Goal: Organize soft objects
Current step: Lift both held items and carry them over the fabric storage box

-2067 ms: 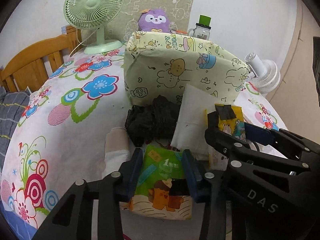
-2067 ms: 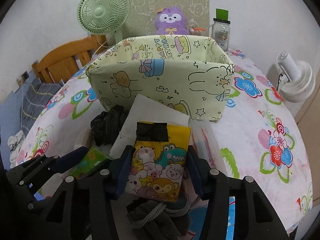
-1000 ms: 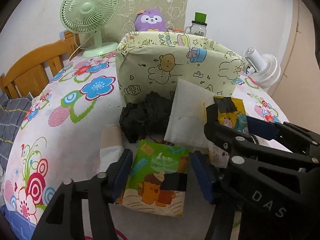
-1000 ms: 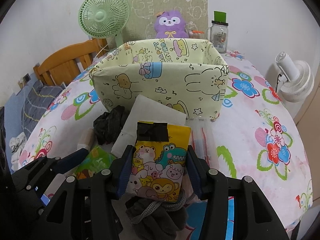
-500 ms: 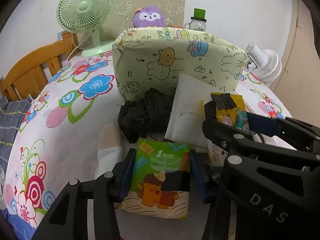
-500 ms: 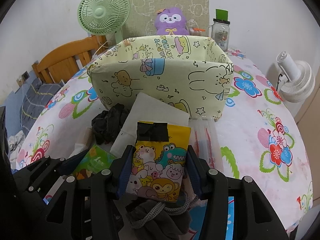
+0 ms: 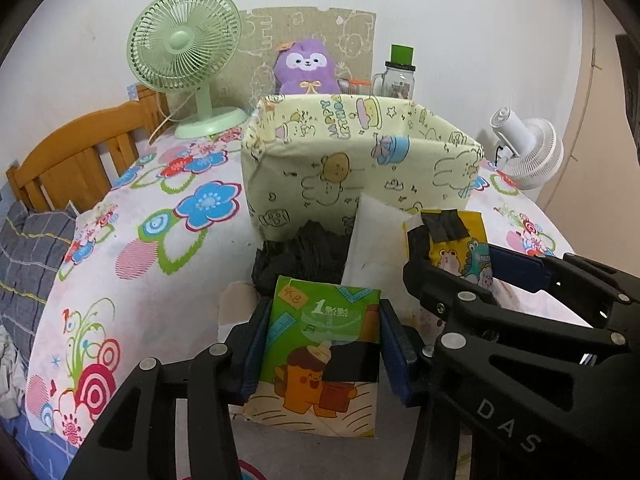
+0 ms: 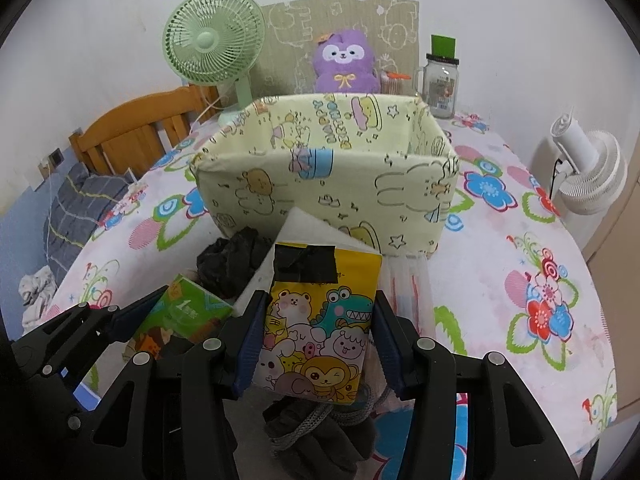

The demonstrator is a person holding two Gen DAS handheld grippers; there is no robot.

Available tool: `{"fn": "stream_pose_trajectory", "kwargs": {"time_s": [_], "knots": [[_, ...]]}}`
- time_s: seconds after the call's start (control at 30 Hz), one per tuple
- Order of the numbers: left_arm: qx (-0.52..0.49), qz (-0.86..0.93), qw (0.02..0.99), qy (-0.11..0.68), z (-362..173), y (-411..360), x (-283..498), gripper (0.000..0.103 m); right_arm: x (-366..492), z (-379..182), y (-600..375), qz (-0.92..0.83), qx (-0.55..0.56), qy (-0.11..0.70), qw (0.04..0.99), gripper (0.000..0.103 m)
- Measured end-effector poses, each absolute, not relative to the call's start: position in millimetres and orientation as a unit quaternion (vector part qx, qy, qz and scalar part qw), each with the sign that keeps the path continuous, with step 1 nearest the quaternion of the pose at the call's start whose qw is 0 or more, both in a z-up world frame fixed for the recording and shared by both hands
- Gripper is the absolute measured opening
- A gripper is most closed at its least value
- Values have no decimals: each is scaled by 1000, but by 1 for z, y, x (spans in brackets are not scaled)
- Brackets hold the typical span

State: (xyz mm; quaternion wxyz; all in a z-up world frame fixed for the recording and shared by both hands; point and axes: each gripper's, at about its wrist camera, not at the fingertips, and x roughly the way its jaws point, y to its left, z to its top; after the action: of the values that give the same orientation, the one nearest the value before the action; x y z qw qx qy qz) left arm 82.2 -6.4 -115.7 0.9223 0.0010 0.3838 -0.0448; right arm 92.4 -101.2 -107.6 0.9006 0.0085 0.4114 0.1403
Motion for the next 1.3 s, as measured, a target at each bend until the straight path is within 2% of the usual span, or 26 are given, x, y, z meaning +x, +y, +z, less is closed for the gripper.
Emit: {"fn": "stream_pose_trajectory", "kwargs": {"time_s": [1.3], "knots": [[27, -51, 945, 321, -35, -41, 98, 52, 98, -23, -140, 119, 18, 334, 935, 54]]}}
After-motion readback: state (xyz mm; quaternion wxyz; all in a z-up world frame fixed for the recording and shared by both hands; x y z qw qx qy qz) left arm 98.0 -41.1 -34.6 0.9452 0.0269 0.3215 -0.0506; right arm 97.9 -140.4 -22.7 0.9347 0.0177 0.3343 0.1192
